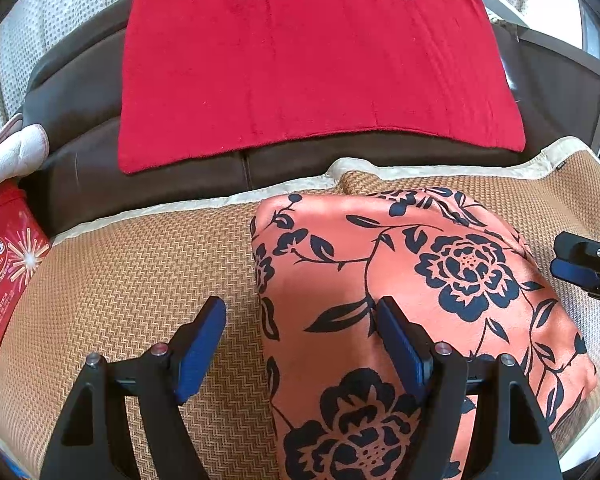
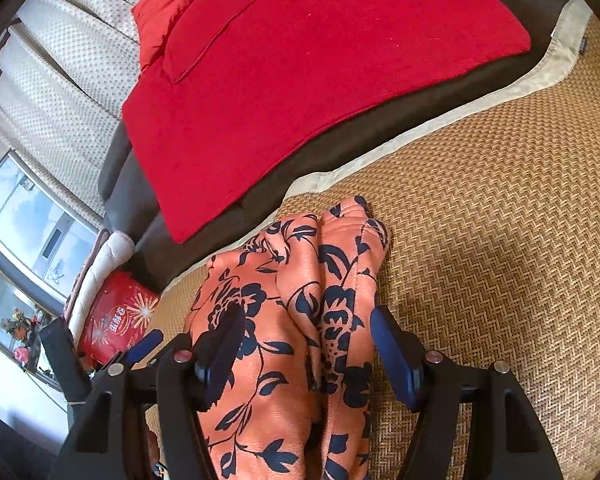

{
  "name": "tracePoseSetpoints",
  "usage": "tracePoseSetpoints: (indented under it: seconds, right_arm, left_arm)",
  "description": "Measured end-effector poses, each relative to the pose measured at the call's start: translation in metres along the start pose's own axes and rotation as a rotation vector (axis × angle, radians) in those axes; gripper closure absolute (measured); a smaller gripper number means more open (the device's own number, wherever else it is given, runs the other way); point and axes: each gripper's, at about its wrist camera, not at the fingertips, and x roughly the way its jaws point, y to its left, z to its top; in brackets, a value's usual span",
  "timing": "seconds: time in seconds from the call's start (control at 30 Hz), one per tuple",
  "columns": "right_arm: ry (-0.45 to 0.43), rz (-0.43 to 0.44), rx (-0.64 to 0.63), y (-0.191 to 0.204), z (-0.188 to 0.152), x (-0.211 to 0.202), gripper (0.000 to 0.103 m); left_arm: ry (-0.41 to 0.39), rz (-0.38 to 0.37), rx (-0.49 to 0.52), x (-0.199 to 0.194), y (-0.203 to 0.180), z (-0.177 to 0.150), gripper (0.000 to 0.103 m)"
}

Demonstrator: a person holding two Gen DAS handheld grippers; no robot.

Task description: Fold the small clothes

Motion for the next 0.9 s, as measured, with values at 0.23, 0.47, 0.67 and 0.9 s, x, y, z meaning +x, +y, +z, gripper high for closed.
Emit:
tracePoseSetpoints:
  seconds: [0.23,0.47,0.67,0.9]
  right_arm:
    - [0.003,0.002,-0.012,0.006,-0.001,0.003,0.034]
    - [0.001,0.003,-0.017,0.010,-0.003,0.005,0.034]
    - [0.003,0.003,-0.022,0.012,-0.004,0.006,0.034]
    - [0.005,0.006,-0.025,0.016,-0.005,0.009,0.034]
  left_arm:
    - [0.000,-0.002,0.000,0.000,0.002,0.000,0.025]
    - [0.000,-0.003,0.002,0.001,0.002,0.000,0.025]
    - [0.000,-0.004,0.001,0.000,0.004,0.000,0.025]
    - [0.001,-0.004,-0.001,0.000,0.004,0.000,0.025]
